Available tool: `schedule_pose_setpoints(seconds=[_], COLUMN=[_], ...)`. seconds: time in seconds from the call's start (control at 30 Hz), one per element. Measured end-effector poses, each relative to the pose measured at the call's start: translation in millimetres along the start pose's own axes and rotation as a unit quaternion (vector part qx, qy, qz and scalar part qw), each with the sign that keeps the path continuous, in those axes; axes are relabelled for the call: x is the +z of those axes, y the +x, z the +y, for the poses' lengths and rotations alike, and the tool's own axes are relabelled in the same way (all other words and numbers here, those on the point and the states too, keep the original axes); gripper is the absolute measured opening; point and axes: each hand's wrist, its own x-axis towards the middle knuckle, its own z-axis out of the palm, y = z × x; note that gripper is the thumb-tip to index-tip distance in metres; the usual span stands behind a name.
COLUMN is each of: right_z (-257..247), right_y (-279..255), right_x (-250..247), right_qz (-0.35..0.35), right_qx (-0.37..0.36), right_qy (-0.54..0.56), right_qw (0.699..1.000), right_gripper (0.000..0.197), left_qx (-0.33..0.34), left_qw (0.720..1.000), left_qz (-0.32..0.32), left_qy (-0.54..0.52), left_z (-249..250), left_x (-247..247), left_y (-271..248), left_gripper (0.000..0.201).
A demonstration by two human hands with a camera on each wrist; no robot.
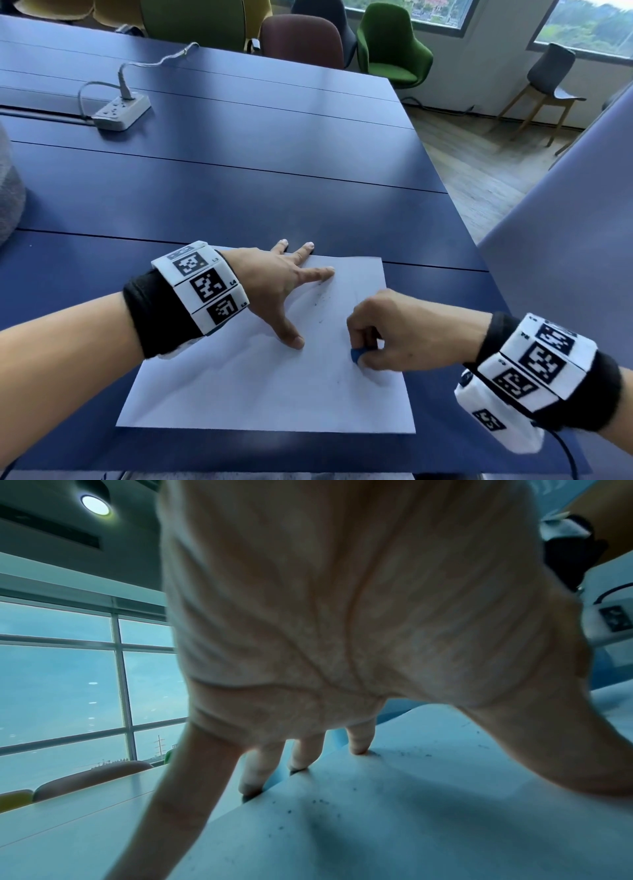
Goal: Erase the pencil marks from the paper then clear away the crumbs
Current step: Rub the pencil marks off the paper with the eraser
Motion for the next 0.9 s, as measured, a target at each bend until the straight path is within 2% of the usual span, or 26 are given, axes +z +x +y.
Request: schedule_pose_setpoints(seconds=[0.1,0.27,0.4,0.47,0.6,0.9], right_z=[-13.1,0.4,-9.3,-1.4,29.7,40.7], right_y=[-6.8,1.6,-3.4,3.4,23.8,47.5], right_x=[8.9,-2.4,3.9,-6.0,-33.1,-38.8], right_qz=[-0.053,0.015,-0.035,-0.006,0.119,0.157], right_qx=[-0.018,0.013,-0.001,0.01,0.048,0.041], right_qy=[-0.004,-0.011,-0.018,-0.043,-0.051,-0.086], right_qw=[0.998,1.0,0.999,0.999,0.99,0.983], right_gripper=[0.006,0.007,0.008,0.006,0.006,0.005], left_qx=[-0.002,-0.002,-0.002,-0.001,0.005,0.015], left_qw=[1.0,1.0,1.0,1.0,1.0,0.998], left_qz=[-0.002,-0.001,-0.001,-0.001,0.001,-0.03], left_qy=[0.001,0.0,-0.003,-0.001,0.024,0.045], left_z=[0.2,1.5,2.1,3.2,8.5,18.2], left_x=[-0.4,-1.0,-1.9,-3.8,-11.3,-17.4], left_y=[-0.5,-1.2,-4.0,-4.4,-3.9,5.5], left_gripper=[0.121,0.121,0.12,0.121,0.122,0.132])
